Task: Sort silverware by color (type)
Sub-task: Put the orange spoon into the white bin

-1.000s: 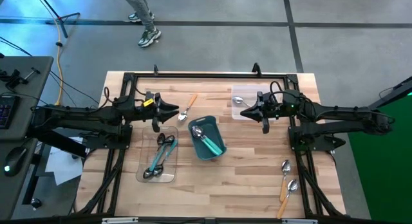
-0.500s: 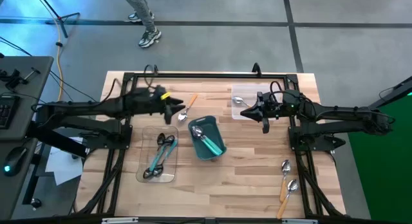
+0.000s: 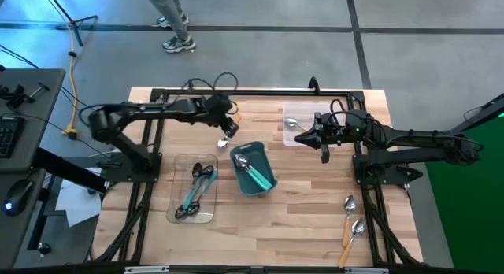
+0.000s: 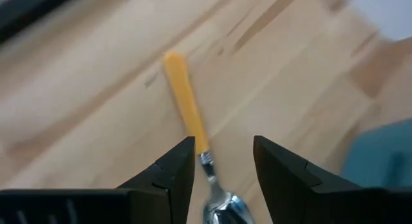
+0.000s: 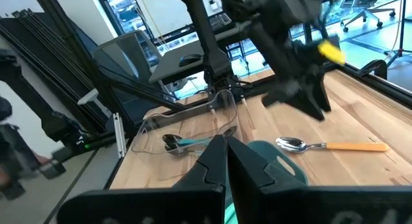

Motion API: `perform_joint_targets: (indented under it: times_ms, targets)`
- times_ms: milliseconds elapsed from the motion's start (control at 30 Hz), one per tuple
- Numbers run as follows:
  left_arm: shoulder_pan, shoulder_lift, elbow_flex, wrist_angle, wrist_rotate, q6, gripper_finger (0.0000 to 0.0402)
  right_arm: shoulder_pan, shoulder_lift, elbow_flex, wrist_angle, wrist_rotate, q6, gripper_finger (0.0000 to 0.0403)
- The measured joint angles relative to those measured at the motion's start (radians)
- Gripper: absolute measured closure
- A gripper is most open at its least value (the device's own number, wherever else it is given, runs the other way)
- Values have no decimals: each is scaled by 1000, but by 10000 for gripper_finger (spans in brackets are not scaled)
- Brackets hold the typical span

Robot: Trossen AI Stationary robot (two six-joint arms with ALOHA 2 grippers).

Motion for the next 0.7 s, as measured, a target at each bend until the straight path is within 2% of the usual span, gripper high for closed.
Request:
perform_joint_targets:
  times_ms: [133, 333, 600, 700]
  targets:
    - [3, 100, 1, 5, 0, -70, 253, 0, 0, 0, -13, 0, 0, 403]
    - [3, 209, 1, 27, -4, -73, 253, 0, 0, 0, -32, 0, 0, 403]
    - [-1, 272, 6, 77, -19, -111, 254, 0, 0, 0, -33, 0, 0, 403]
    - [-9, 276, 6, 63, -20, -79, 267, 0, 0, 0, -33, 0, -5, 403]
